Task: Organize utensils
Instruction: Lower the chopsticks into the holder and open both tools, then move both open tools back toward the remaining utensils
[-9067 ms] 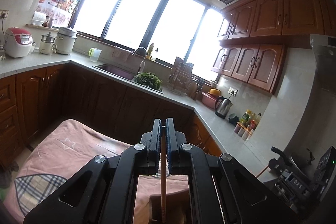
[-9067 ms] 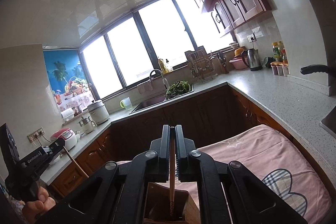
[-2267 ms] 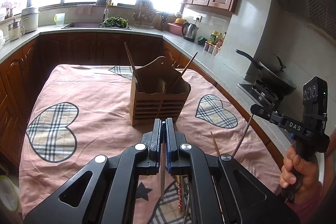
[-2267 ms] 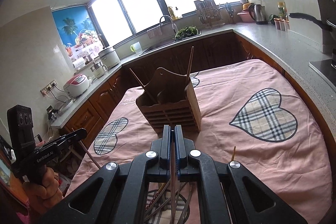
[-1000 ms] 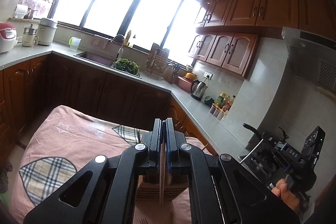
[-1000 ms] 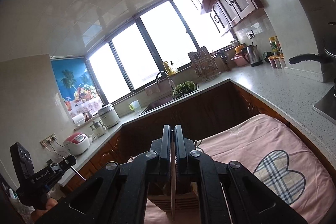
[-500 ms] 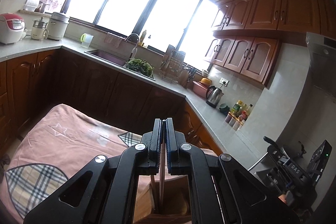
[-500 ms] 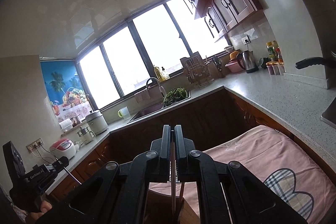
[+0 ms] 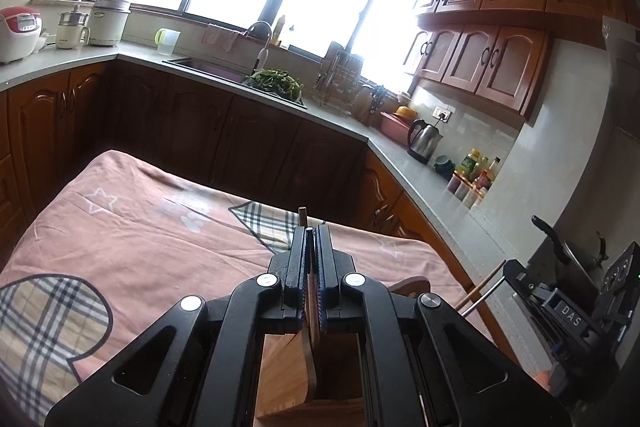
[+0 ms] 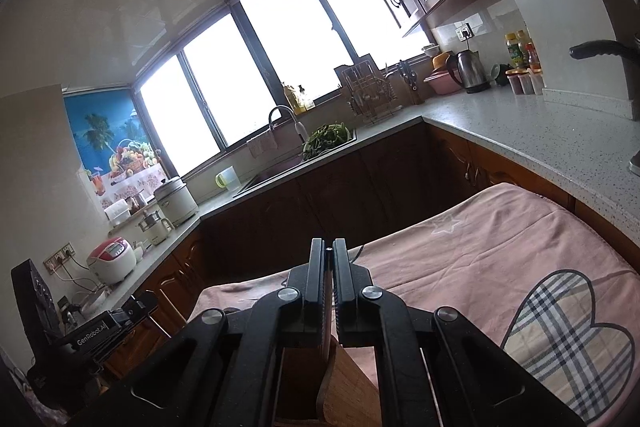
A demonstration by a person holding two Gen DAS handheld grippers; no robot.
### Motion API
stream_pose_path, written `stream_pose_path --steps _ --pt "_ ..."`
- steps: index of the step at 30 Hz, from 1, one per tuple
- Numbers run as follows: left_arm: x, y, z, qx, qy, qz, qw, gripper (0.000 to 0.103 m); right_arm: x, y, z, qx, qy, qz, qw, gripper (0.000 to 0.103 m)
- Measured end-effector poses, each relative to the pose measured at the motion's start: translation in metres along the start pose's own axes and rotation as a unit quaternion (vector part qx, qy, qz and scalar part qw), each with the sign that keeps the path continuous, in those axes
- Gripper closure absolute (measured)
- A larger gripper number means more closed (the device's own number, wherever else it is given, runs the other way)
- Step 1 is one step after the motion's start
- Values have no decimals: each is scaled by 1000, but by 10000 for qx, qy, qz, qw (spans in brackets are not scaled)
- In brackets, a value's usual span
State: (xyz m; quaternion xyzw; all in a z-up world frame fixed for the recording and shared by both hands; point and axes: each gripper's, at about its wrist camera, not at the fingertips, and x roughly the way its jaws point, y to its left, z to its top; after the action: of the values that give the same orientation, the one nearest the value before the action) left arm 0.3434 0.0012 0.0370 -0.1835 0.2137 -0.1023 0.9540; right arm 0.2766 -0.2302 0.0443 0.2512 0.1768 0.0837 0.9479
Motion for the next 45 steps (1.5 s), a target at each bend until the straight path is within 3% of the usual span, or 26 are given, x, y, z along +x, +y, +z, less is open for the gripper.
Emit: stream_pose_path --steps 13,15,17,19,20,21,22,26,28,30,33,45 --pt "1 1 5 66 116 -45 9999 99 3 1 2 -36 30 -31 10000 99" --pt "3 2 5 32 198 -92 9998 99 3 1 2 -18 56 -21 10000 94" --pt "3 2 6 25 255 -64 9997 94 3 -2 2 35 82 9 10000 93" --pt "2 4 5 -1 266 -64 9996 79 1 -5 2 78 103 11 9999 89" --pt "0 4 5 -10 264 -54 9996 75 0 -6 2 104 95 6 9999 81" --pt "-2 5 5 -16 257 -48 9997 66 -3 -7 1 135 78 18 9999 65" --pt "-4 5 5 -17 246 -43 9997 58 -6 -8 2 167 50 19 9998 59" --pt "-14 5 3 -5 257 -25 9997 46 -17 -12 2 273 20 81 9996 43" --pt "-20 5 1 -14 287 2 9996 27 -23 -13 1 316 31 123 9994 28" --pt "-30 7 -2 -36 272 3 9996 18 -32 -13 0 332 34 189 9993 17" --pt "-46 7 -9 -28 319 4 9995 10 -48 -11 -4 284 28 211 9994 8" --pt "-108 11 -60 99 682 -19 9976 9 -119 -15 -36 320 226 128 9992 8"
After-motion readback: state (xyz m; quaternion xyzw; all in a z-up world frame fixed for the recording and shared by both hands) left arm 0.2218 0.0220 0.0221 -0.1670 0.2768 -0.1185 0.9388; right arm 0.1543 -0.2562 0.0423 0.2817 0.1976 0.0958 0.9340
